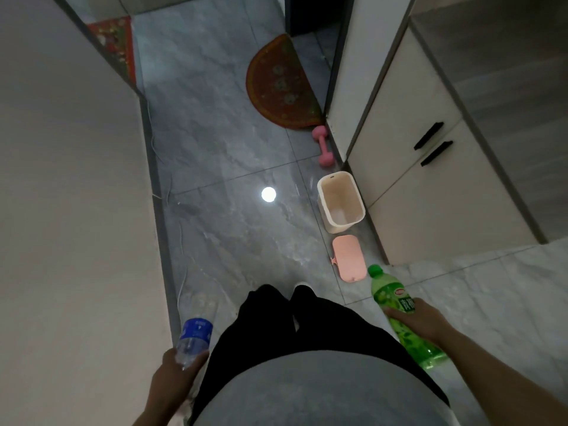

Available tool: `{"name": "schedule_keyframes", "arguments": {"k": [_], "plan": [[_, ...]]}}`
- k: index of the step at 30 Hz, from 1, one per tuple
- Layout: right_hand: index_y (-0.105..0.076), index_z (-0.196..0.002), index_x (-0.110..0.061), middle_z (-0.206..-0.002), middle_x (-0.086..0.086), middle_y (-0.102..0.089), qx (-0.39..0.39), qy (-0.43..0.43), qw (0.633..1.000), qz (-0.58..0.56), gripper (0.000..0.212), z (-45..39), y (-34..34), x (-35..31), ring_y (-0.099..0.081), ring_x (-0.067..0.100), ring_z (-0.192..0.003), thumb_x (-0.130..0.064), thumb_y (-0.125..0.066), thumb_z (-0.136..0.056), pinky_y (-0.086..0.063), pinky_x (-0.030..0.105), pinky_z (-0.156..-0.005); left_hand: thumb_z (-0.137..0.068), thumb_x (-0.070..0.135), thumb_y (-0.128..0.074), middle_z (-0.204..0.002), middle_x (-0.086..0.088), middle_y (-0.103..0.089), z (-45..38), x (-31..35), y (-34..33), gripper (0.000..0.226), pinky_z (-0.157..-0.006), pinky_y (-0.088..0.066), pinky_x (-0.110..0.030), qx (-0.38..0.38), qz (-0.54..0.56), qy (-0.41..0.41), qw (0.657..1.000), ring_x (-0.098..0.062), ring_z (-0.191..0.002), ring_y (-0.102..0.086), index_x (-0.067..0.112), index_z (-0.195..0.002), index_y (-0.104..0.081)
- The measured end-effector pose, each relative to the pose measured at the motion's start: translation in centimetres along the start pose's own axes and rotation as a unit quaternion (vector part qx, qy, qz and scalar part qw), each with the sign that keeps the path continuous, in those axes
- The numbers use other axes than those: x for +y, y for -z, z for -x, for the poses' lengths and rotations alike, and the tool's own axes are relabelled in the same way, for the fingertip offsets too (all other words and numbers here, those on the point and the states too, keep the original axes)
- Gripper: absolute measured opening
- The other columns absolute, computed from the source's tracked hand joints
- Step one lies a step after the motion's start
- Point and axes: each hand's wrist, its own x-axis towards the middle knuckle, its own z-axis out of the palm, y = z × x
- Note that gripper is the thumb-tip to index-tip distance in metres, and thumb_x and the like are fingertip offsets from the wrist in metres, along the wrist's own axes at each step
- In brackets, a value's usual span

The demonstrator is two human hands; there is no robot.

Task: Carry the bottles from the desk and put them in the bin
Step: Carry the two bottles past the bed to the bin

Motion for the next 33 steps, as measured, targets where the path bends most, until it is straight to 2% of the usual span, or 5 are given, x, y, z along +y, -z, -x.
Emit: {"name": "schedule_keyframes", "arguments": {"k": [9,14,18,21,33], "plan": [[-0.051,-0.119,-0.004,-0.111,0.019,-0.063,-0.004,-0.041,0.999,-0.023,0.063,-1.7,0.0,-7.5,-0.060,0.029,-0.090,-0.051,-0.066,-0.079,-0.047,0.032,-0.078,-0.068,0.041,-0.079,-0.113,-0.025,-0.061,-6.2,7.7,6.6,0.077,-0.092,-0.050,-0.043,-0.026,-0.037,0.034,0.998,-0.039,-0.097,-0.062,0.001,-0.125,-0.046],[-0.059,-0.108,-0.004,-0.102,0.018,-0.068,-0.018,-0.077,0.995,-0.054,0.056,-1.7,-1.9,-10.4,-0.065,0.029,-0.088,-0.051,-0.065,-0.079,-0.047,0.029,-0.073,-0.074,0.042,-0.073,-0.105,-0.022,-0.063,-11.2,15.8,11.7,0.070,-0.068,-0.058,-0.040,-0.042,-0.103,-0.058,0.992,-0.037,-0.083,-0.065,0.007,-0.125,-0.042],[-0.063,-0.100,-0.003,-0.097,0.018,-0.069,-0.022,-0.117,0.989,-0.088,0.050,-1.4,-3.7,-11.4,-0.066,0.028,-0.090,-0.049,-0.064,-0.081,-0.043,0.028,-0.067,-0.077,0.039,-0.071,-0.096,-0.021,-0.064,-14.3,23.1,13.9,0.060,-0.073,-0.057,-0.044,-0.040,-0.169,-0.133,0.976,-0.038,-0.081,-0.066,0.006,-0.119,-0.044],[-0.063,-0.100,0.002,-0.096,0.021,-0.070,-0.021,-0.145,0.980,-0.131,0.053,-1.9,-4.3,-12.2,-0.067,0.030,-0.089,-0.047,-0.067,-0.080,-0.049,0.030,-0.074,-0.075,0.040,-0.073,-0.095,-0.016,-0.060,-15.8,28.2,14.2,0.059,-0.076,-0.056,-0.045,-0.056,-0.192,-0.169,0.965,-0.039,-0.084,-0.066,0.007,-0.116,-0.046],[-0.058,-0.114,-0.009,-0.103,0.015,-0.068,0.017,-0.158,0.959,-0.235,0.058,-10.6,1.9,-19.5,-0.064,0.028,-0.087,-0.053,-0.065,-0.078,-0.047,0.029,-0.075,-0.078,0.039,-0.070,-0.104,-0.015,-0.060,-21.2,41.8,12.5,0.066,-0.082,-0.052,-0.041,-0.117,-0.264,-0.169,0.942,-0.034,-0.086,-0.062,0.013,-0.130,-0.039]]}}
